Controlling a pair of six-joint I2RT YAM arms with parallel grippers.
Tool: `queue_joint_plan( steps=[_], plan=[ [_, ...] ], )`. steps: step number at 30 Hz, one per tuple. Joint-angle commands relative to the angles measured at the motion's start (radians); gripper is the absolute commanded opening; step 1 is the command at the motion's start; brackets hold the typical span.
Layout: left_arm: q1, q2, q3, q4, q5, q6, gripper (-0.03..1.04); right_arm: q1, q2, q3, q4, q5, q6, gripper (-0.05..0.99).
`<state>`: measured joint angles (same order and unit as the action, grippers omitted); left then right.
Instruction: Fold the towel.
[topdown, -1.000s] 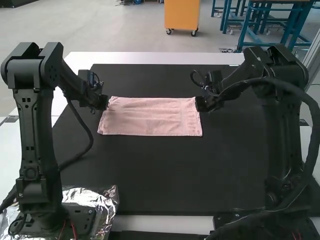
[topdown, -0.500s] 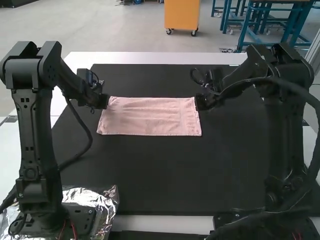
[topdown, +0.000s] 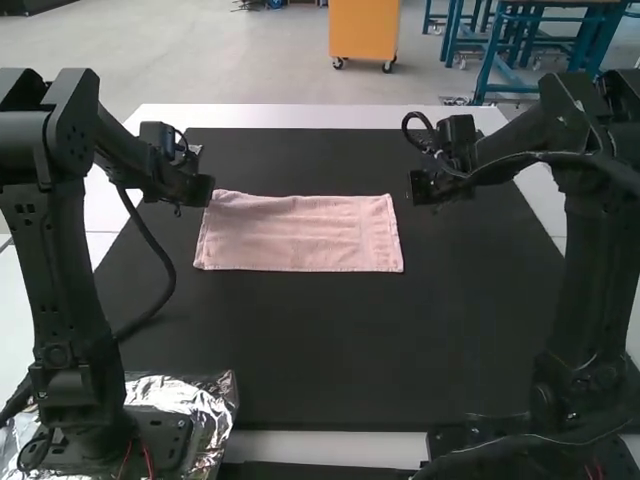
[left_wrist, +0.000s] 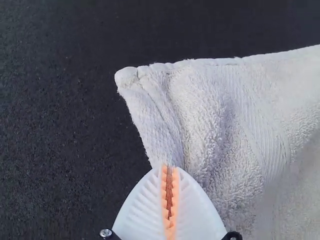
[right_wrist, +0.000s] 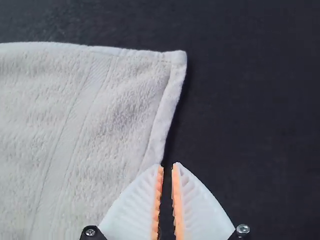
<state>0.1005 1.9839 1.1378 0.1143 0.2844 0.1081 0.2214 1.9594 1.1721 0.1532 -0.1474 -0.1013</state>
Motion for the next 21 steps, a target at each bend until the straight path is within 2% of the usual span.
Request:
queue_joint_plan(
  steps=[1, 2, 4, 5, 13, 21],
  plan=[
    [0.01, -0.025, -0.023, 0.018, 0.016, 0.004, 0.03, 0.004, -0.011, 0.006, 0.029, -0.017, 0.006, 0.43],
    [0.008, -0.025, -0.027, 0.022, 0.016, 0.004, 0.03, 0.006, -0.002, 0.008, 0.032, -0.017, 0.011, 0.57],
    [0.005, -0.025, -0.035, 0.031, 0.018, 0.002, 0.03, 0.007, 0.018, 0.021, 0.036, -0.012, 0.014, 0.74],
    [0.004, -0.025, -0.039, 0.036, 0.018, 0.001, 0.03, 0.01, 0.03, 0.029, 0.036, -0.012, 0.014, 0.8],
    [0.005, -0.01, -0.044, 0.088, 0.015, -0.002, 0.03, 0.038, 0.142, 0.101, 0.032, -0.001, 0.012, 0.84],
    [0.008, 0.001, -0.044, 0.097, 0.016, -0.001, 0.03, 0.075, 0.213, 0.166, 0.032, 0.031, 0.012, 0.84]
  ],
)
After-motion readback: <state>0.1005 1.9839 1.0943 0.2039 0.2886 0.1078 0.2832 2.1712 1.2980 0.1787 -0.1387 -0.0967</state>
